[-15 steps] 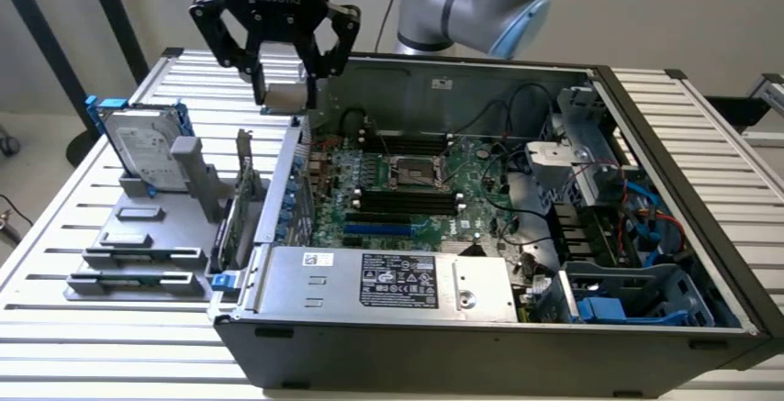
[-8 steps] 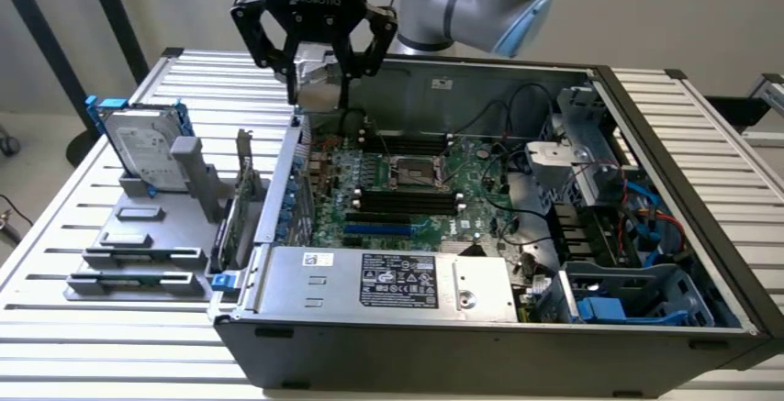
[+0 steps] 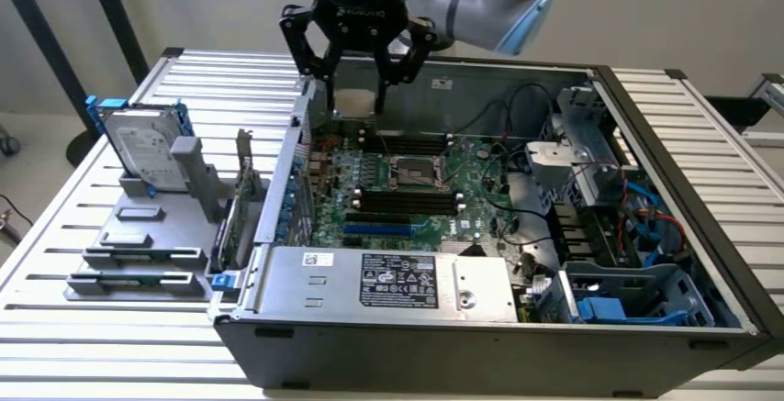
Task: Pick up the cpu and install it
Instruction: 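Pick up the cpu and move it towards the insertion slot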
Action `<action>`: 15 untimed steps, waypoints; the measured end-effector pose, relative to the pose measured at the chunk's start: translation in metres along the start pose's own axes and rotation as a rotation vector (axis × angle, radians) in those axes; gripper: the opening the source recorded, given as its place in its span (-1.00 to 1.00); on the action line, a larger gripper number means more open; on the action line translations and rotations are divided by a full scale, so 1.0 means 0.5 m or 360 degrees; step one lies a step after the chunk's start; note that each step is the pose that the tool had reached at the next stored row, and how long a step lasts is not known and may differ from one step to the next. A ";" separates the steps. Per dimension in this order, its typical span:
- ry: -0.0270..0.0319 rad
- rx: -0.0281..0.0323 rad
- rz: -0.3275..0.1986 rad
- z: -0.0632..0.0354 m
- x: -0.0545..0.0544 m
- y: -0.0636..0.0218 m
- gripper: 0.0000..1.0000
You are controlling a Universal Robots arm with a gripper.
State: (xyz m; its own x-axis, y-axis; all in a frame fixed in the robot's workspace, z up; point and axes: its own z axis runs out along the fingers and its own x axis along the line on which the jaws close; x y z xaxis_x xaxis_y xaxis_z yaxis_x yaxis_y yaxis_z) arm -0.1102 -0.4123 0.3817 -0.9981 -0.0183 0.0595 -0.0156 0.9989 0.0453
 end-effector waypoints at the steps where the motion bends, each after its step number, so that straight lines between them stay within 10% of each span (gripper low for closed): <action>1: 0.00001 0.00000 0.0000 0.003 -0.009 0.003 0.09; 15: 0.00002 0.00001 0.0000 0.049 -0.138 0.057 0.09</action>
State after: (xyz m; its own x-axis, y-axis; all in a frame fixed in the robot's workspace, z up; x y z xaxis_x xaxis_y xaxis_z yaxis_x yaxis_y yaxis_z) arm -0.0430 -0.3816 0.3545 -0.9981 -0.0182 0.0597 -0.0155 0.9989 0.0452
